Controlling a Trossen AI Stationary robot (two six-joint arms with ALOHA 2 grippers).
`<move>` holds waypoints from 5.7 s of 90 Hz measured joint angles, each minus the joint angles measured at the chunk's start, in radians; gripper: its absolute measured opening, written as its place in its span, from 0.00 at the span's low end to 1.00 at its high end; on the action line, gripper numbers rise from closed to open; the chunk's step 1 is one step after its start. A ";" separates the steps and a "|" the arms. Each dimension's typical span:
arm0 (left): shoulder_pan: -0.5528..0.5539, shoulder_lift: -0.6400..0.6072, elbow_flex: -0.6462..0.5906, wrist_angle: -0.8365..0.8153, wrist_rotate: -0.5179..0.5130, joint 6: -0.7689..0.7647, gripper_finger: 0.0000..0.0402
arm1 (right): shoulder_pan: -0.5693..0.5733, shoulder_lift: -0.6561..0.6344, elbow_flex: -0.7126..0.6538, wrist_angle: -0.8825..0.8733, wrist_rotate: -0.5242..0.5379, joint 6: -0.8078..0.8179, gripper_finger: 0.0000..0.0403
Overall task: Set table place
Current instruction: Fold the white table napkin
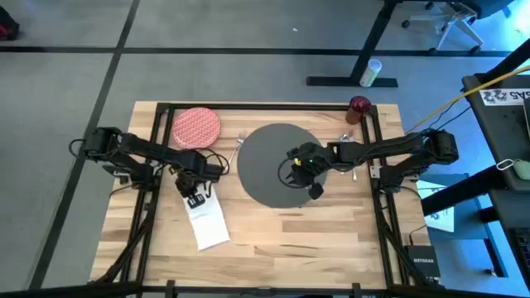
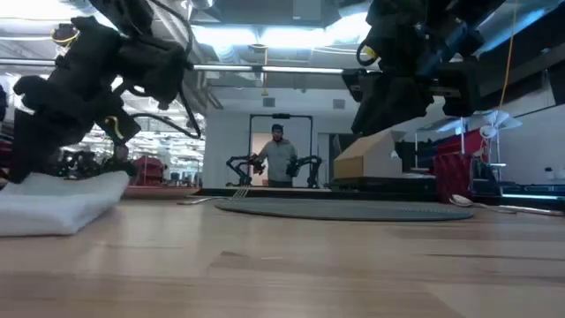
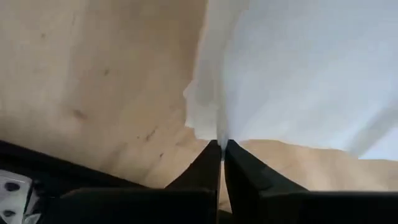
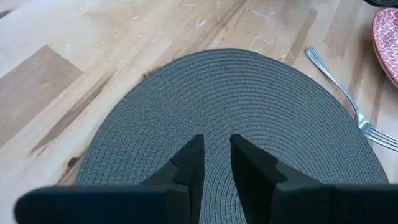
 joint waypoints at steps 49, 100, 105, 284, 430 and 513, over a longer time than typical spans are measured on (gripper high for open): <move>-0.048 0.000 0.010 -0.058 -0.001 -0.065 0.00 | 0.000 0.000 0.000 -0.002 0.003 0.000 0.16; -0.043 0.000 0.010 -0.090 -0.001 -0.087 0.00 | 0.000 0.000 0.000 -0.008 0.003 -0.003 0.16; -0.044 0.000 0.010 -0.103 0.000 -0.091 0.00 | 0.000 0.000 0.000 -0.008 0.003 -0.003 0.16; -0.068 0.000 -0.122 0.037 0.043 -0.192 0.28 | 0.000 0.000 0.000 -0.009 0.003 -0.014 0.16; 0.072 0.000 0.025 0.028 0.027 -0.059 0.39 | 0.000 0.000 0.000 -0.007 0.003 -0.018 0.16; -0.245 0.015 0.024 0.658 -0.265 -0.049 0.01 | 0.001 0.129 0.000 0.055 -0.052 -0.013 0.16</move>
